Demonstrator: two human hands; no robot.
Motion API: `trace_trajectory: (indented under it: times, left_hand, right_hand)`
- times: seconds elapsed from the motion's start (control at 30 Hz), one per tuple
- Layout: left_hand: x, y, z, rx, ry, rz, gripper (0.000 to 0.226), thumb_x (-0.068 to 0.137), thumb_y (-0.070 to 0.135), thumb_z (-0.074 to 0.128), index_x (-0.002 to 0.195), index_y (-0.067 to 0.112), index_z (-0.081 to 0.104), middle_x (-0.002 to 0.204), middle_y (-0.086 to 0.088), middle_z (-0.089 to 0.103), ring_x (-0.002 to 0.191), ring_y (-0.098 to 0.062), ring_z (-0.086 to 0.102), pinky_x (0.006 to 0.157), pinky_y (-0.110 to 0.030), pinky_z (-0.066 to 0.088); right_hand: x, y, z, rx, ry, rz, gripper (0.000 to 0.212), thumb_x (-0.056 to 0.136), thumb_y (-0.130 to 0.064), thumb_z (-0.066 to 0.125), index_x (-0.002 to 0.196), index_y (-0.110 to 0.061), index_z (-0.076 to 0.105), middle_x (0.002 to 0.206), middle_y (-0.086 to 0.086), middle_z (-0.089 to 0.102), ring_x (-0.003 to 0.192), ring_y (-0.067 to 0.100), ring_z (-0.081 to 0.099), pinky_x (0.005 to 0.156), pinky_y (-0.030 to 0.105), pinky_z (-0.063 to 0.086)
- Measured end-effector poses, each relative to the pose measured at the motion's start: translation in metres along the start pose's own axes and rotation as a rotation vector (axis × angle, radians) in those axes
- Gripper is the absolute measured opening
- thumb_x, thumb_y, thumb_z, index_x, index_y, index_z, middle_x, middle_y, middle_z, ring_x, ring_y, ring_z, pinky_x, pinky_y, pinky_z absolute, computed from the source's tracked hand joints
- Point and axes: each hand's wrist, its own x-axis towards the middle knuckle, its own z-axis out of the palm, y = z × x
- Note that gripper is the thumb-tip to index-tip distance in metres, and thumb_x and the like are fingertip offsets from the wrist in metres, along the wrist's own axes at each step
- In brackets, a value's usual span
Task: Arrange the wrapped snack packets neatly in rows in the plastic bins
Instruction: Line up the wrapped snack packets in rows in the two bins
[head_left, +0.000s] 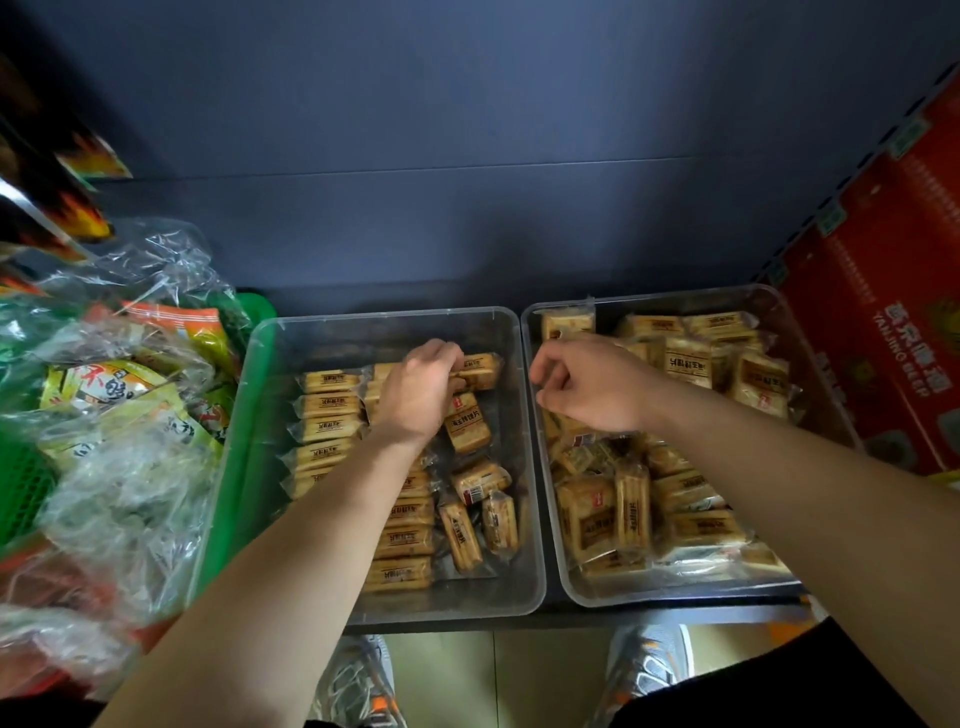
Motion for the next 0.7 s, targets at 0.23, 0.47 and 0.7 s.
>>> trace_trajectory:
  times: [0.23, 0.47, 0.7]
  left_hand:
    - [-0.020, 0.002, -0.009, 0.103, 0.080, 0.006, 0.017, 0.089, 0.034, 0.073, 0.101, 0.022, 0.071, 0.106, 0.001, 0.062, 0.100, -0.020, 0.060, 0.090, -0.039, 0.049]
    - [-0.035, 0.026, -0.004, 0.308, -0.223, -0.103, 0.043, 0.091, 0.053, 0.065, 0.120, 0.022, 0.059, 0.120, 0.002, 0.066, 0.122, -0.022, 0.051, 0.103, -0.038, 0.039]
    - [-0.024, 0.022, -0.005, 0.263, -0.467, -0.100, 0.073, 0.077, 0.064, 0.073, 0.141, 0.035, 0.052, 0.144, 0.006, 0.051, 0.137, -0.024, 0.036, 0.110, -0.046, 0.028]
  right_hand:
    - [0.001, -0.003, 0.002, -0.006, -0.011, -0.005, 0.012, 0.097, -0.025, 0.065, 0.107, -0.030, 0.061, 0.098, -0.011, 0.065, 0.091, 0.007, 0.063, 0.084, 0.033, 0.055]
    - [0.000, -0.003, 0.001, 0.012, -0.025, 0.000, 0.012, 0.097, -0.026, 0.065, 0.107, -0.031, 0.061, 0.099, -0.010, 0.065, 0.092, 0.008, 0.063, 0.086, 0.033, 0.055]
    - [-0.001, -0.002, -0.001, 0.029, -0.033, 0.002, 0.014, 0.097, -0.025, 0.065, 0.111, -0.029, 0.062, 0.101, -0.010, 0.064, 0.094, 0.007, 0.062, 0.081, 0.027, 0.052]
